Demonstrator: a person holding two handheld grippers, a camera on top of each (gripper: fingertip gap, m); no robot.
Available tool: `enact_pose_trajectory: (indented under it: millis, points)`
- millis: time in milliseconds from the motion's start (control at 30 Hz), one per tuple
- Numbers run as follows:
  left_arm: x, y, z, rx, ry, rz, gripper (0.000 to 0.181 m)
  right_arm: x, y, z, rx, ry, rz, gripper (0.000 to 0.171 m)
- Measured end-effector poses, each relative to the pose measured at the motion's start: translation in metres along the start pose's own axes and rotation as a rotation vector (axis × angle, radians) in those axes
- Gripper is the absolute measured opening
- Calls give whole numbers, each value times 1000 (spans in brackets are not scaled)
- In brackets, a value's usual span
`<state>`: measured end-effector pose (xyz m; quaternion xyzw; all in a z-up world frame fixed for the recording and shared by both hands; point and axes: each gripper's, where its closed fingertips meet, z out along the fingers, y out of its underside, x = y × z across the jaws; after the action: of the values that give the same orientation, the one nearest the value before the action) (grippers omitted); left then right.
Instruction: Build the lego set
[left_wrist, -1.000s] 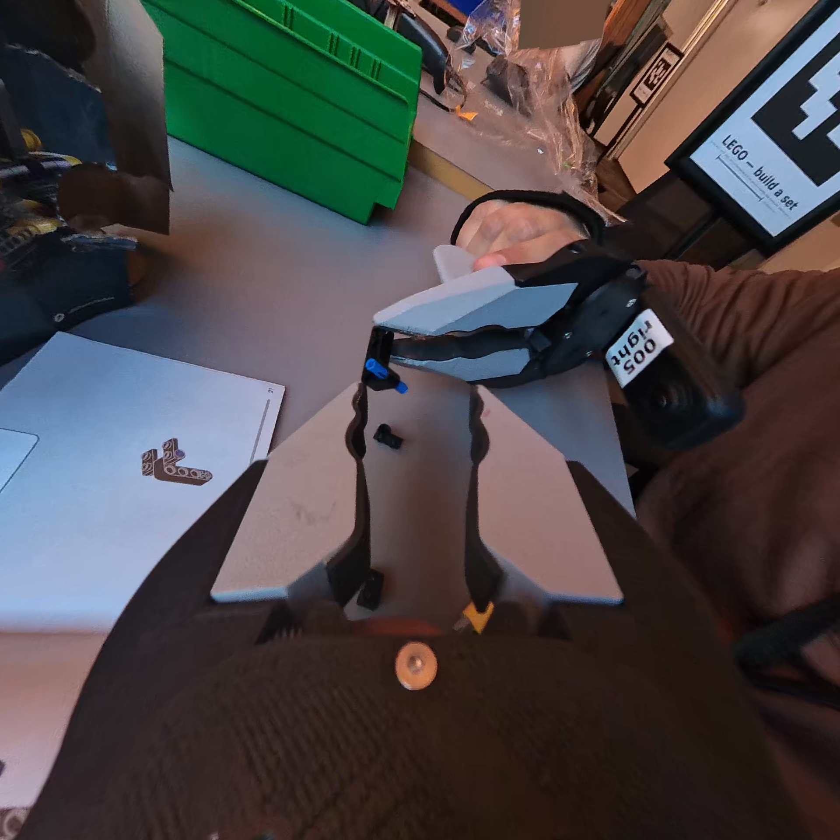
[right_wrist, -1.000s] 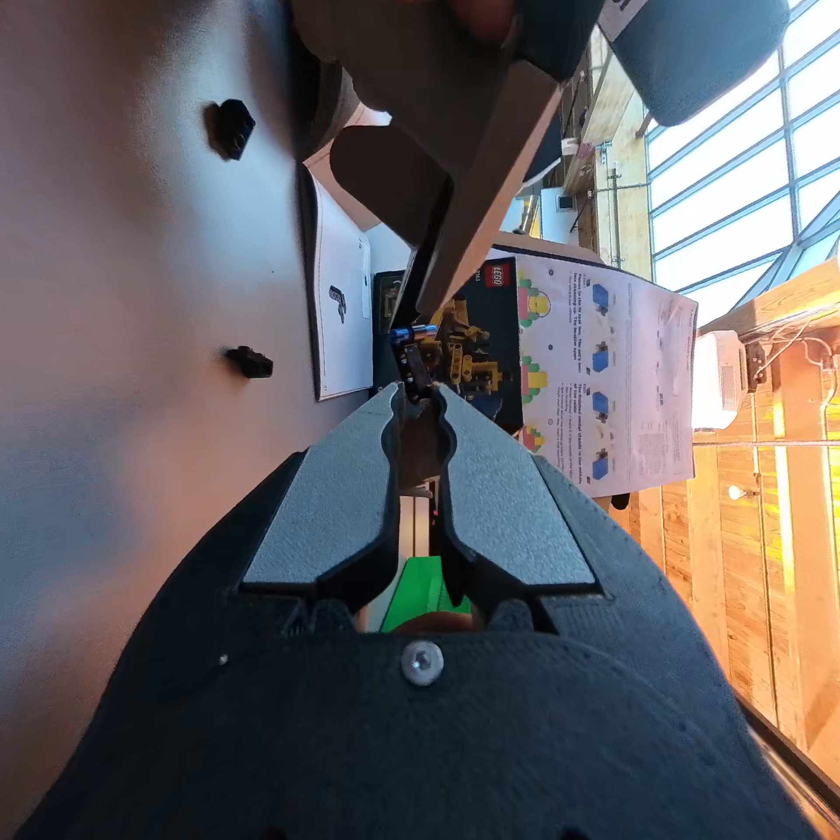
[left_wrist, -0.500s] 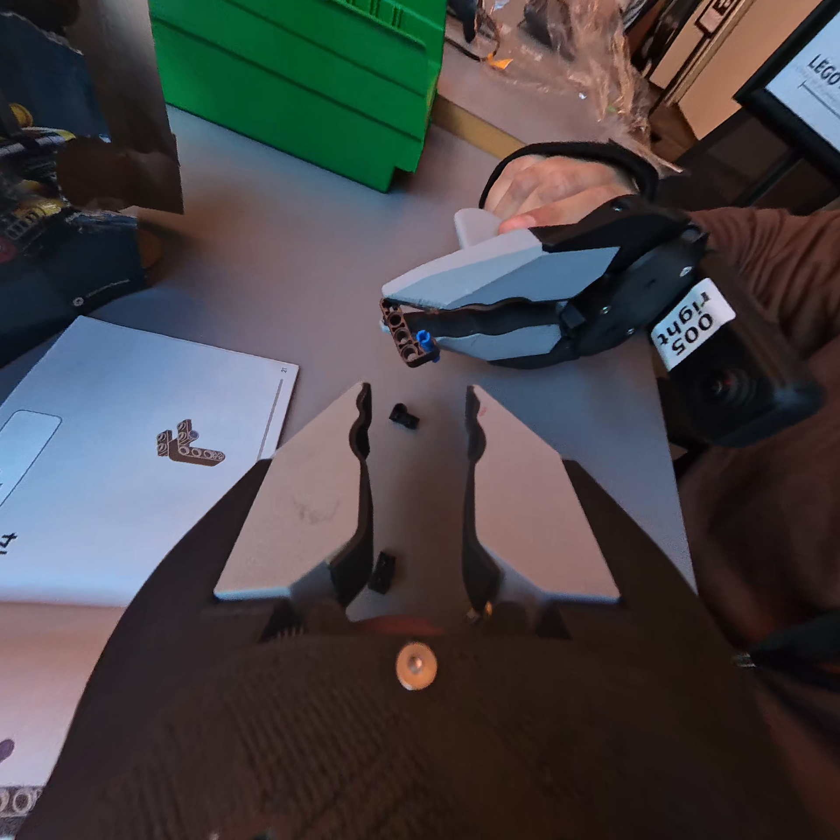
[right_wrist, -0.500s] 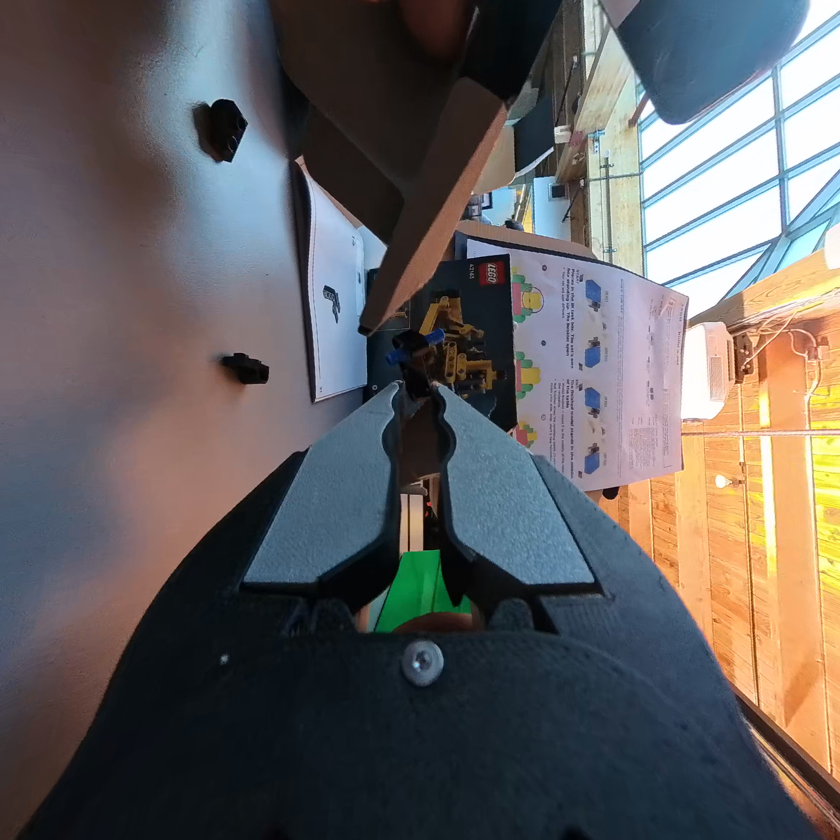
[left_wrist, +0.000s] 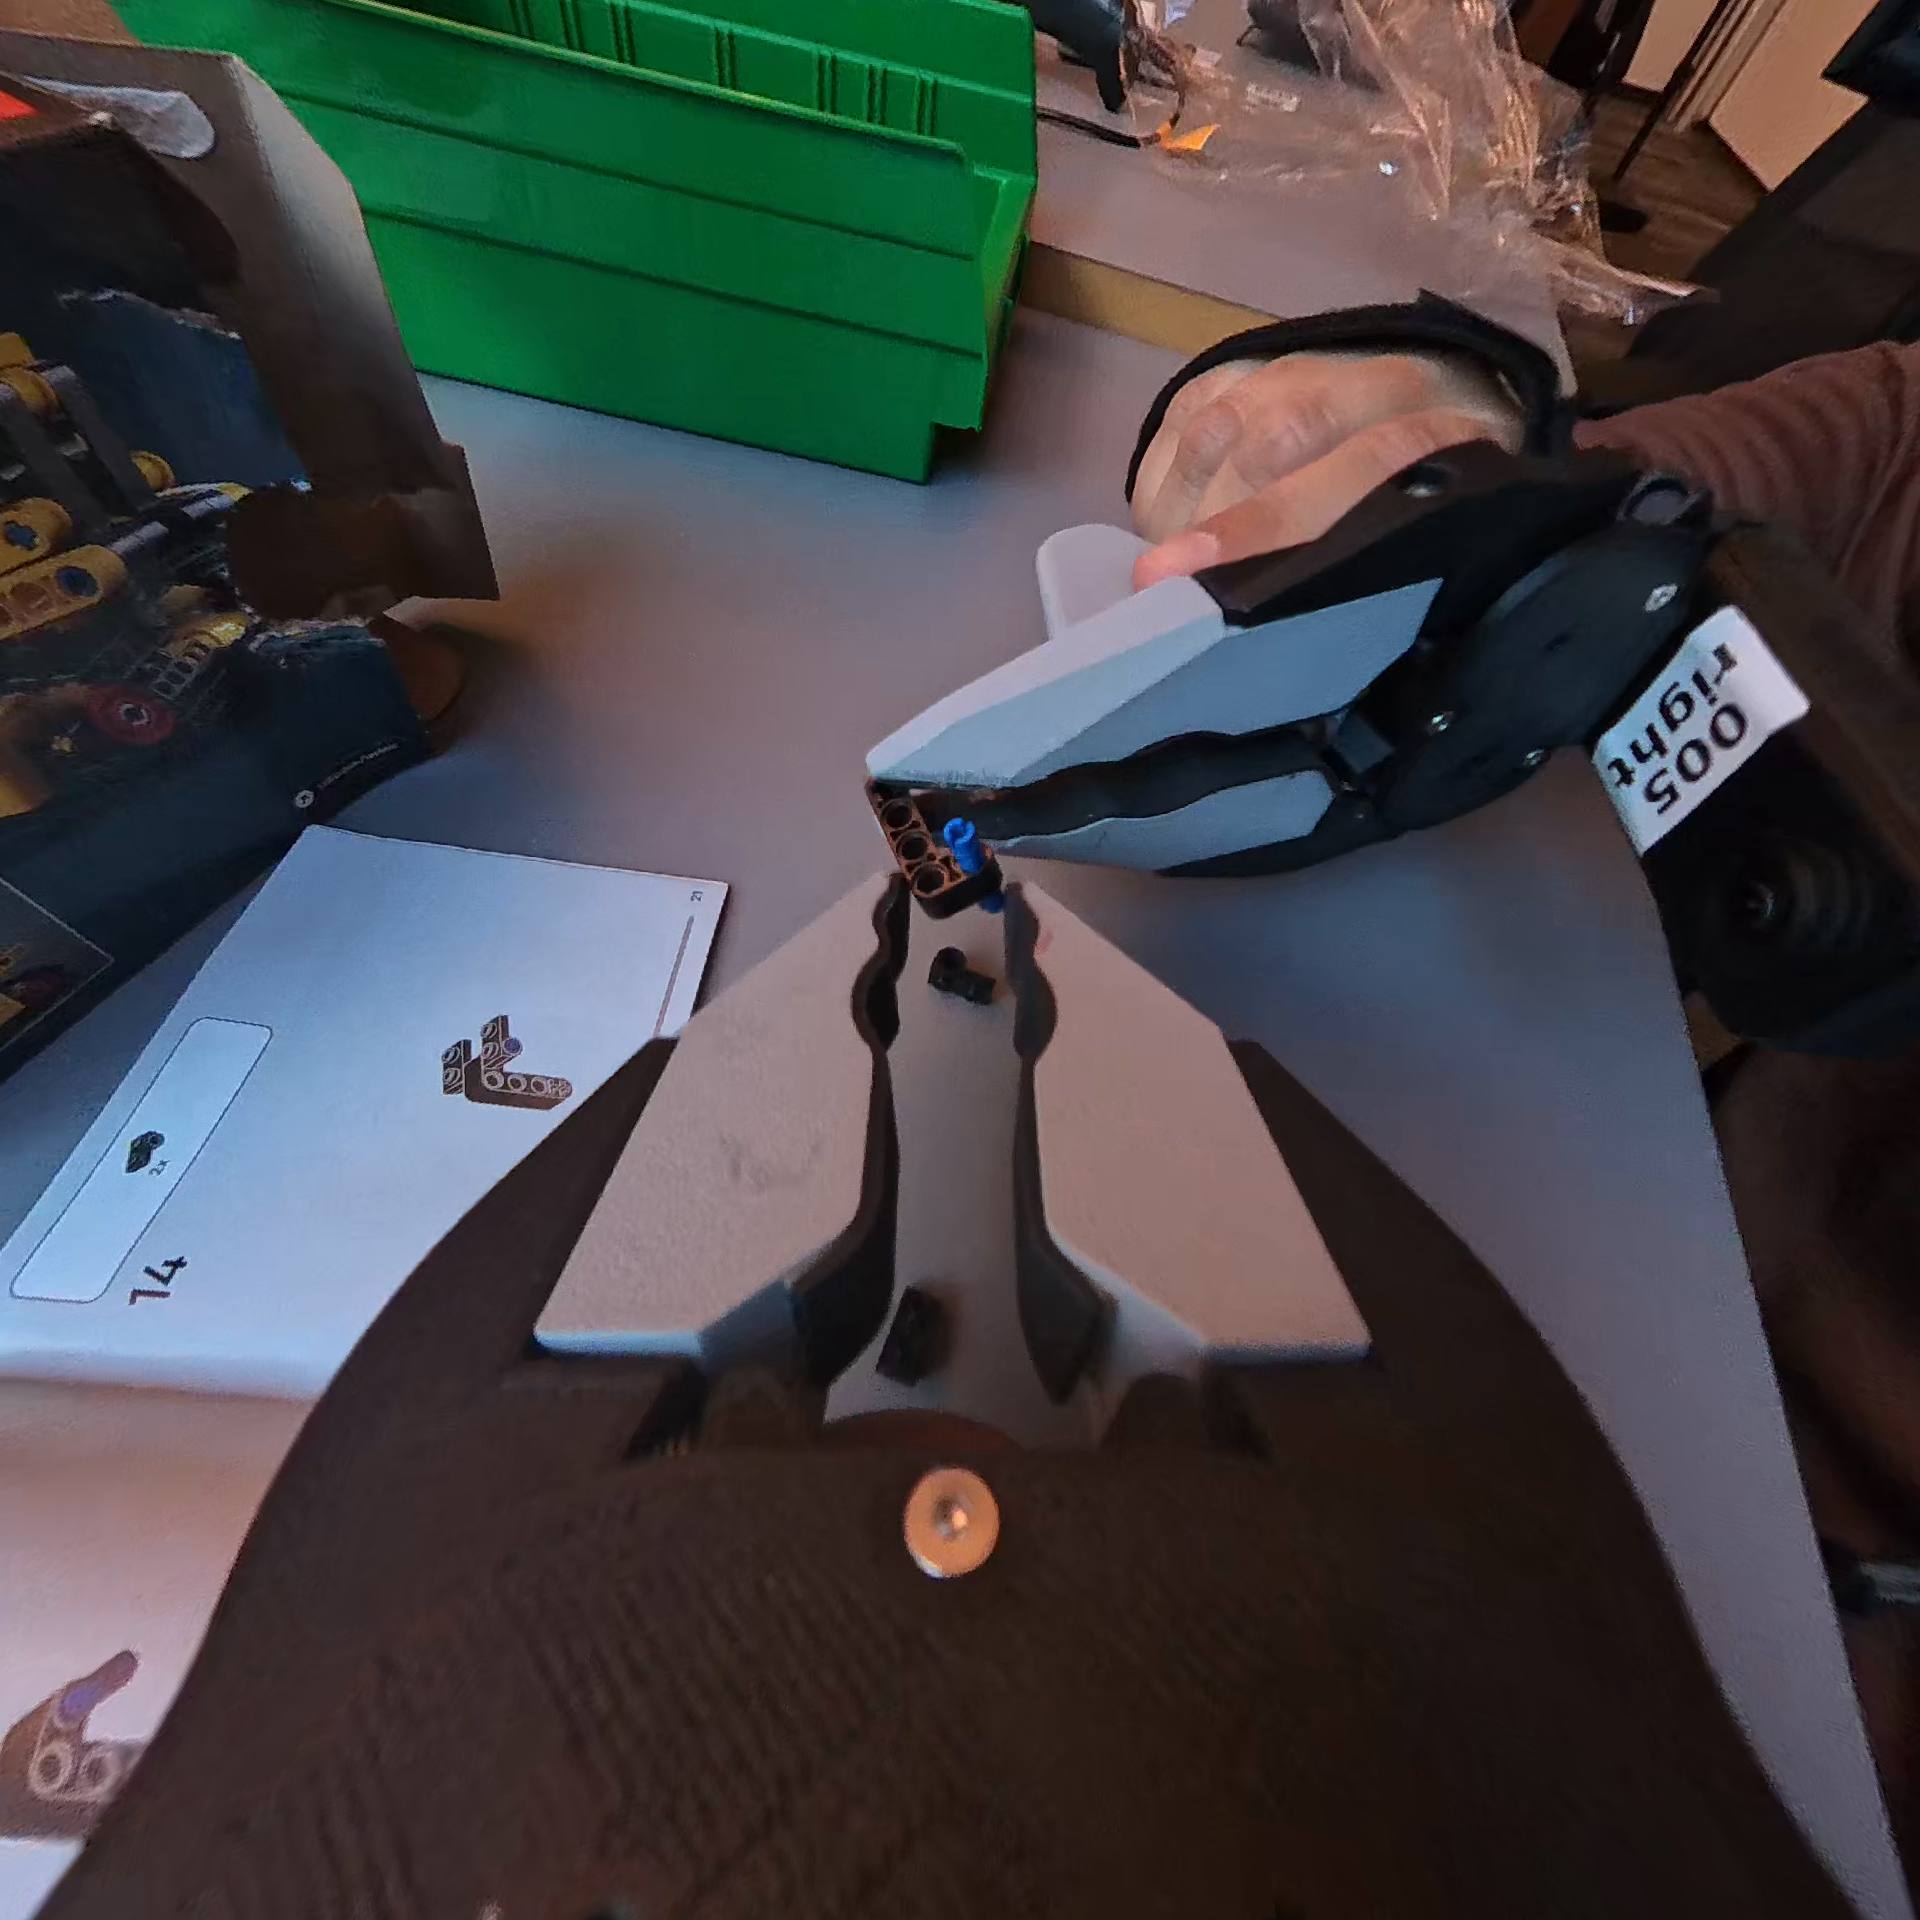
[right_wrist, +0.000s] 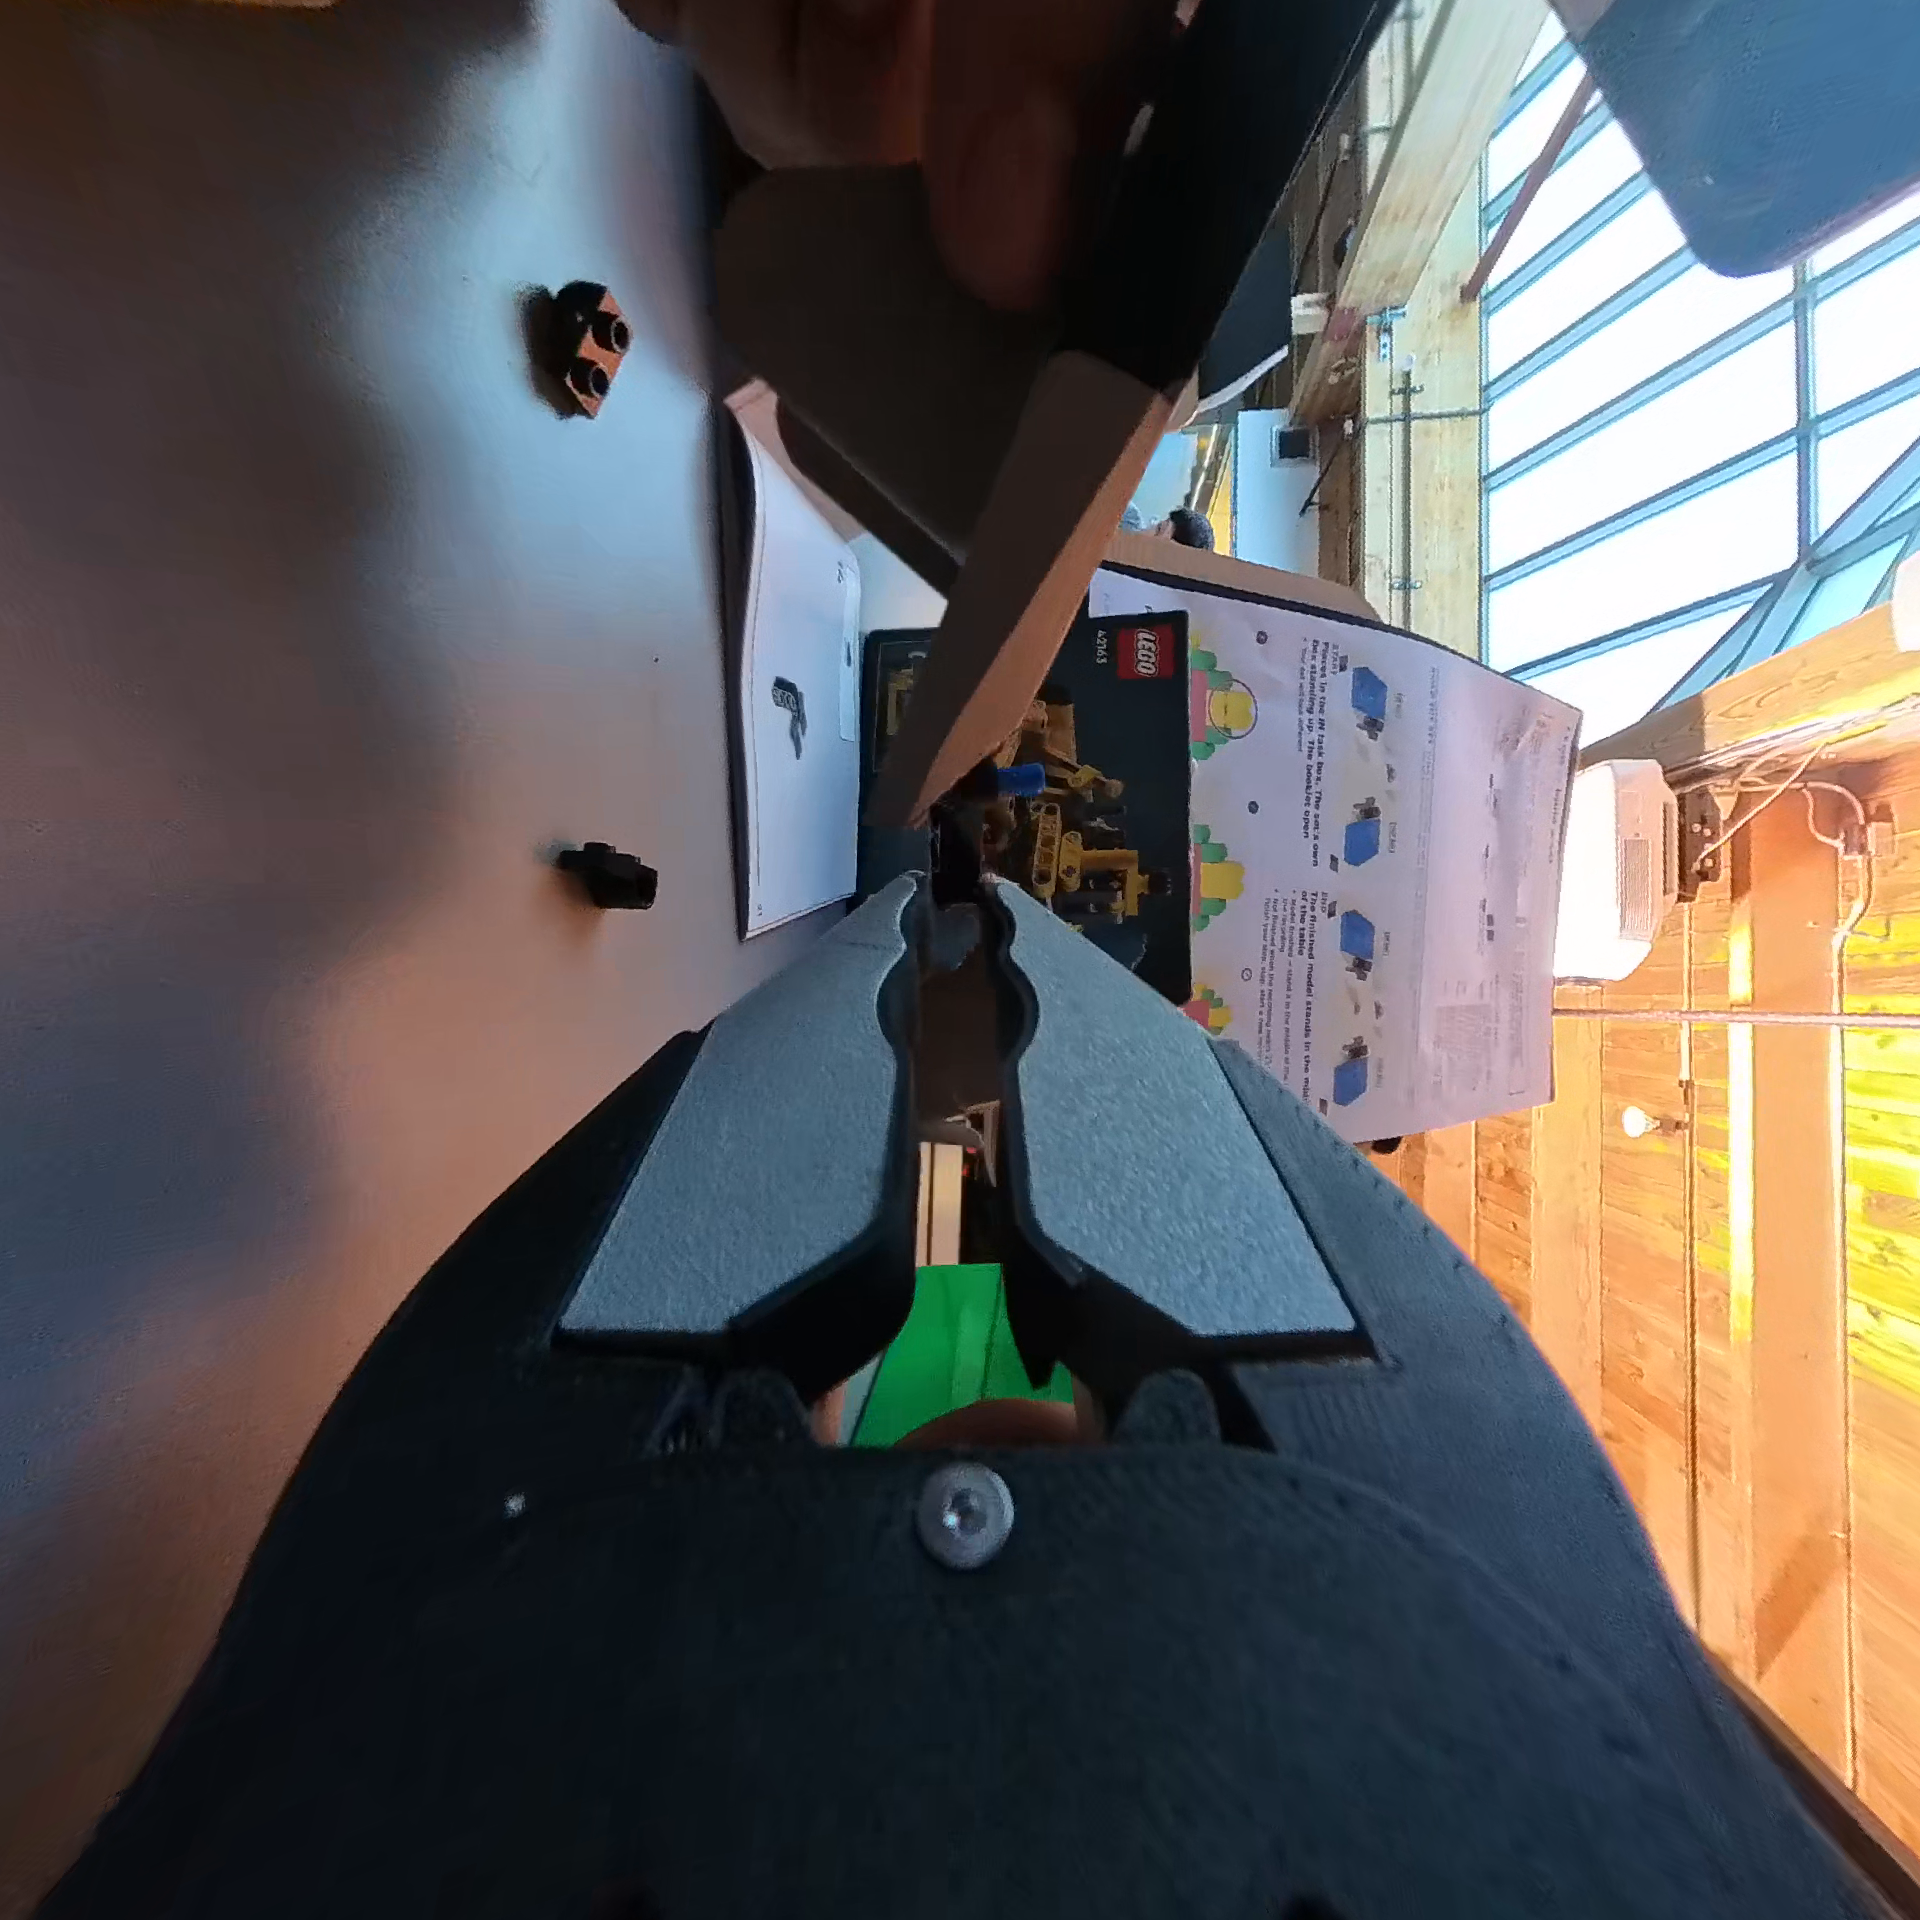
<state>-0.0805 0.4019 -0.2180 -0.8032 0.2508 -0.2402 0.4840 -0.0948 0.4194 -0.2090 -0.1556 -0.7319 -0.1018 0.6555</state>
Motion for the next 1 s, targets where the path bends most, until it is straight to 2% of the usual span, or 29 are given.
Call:
enact_pose_trajectory:
  millis: [100,133,267,333,433,500,600,667,767,900,1000]
  points:
    - [-2,5,-4,-31,-6,112,13,-6,-1,1,22,-35,18,5]
    - [-5,8,-5,-53,-22,170,2,-11,1,1,23,-72,49,0]
    - [-7,15,-6,-92,-34,324,2,-30,-1,-3,118,-302,342,0]
    - [-5,20,-3,-123,-12,299,2,-26,8,0,92,-321,437,0]
    - [-1,20,-1,-124,-9,331,2,-31,12,-1,90,-348,420,1]
    - [2,21,-1,-126,13,329,2,-35,5,-6,141,-394,449,4]
    - [15,20,-3,-111,108,303,2,-31,-8,-15,243,-494,593,18]
    - [24,17,-4,-87,167,274,2,-24,-16,-21,303,-532,672,17]
    - [32,14,-4,-64,218,242,2,-18,-25,-27,365,-566,730,6]
    - [28,14,-2,-77,206,197,2,-21,-21,-30,351,-618,754,5]
    - [15,20,2,-128,132,156,12,-32,0,-19,189,-677,826,5]
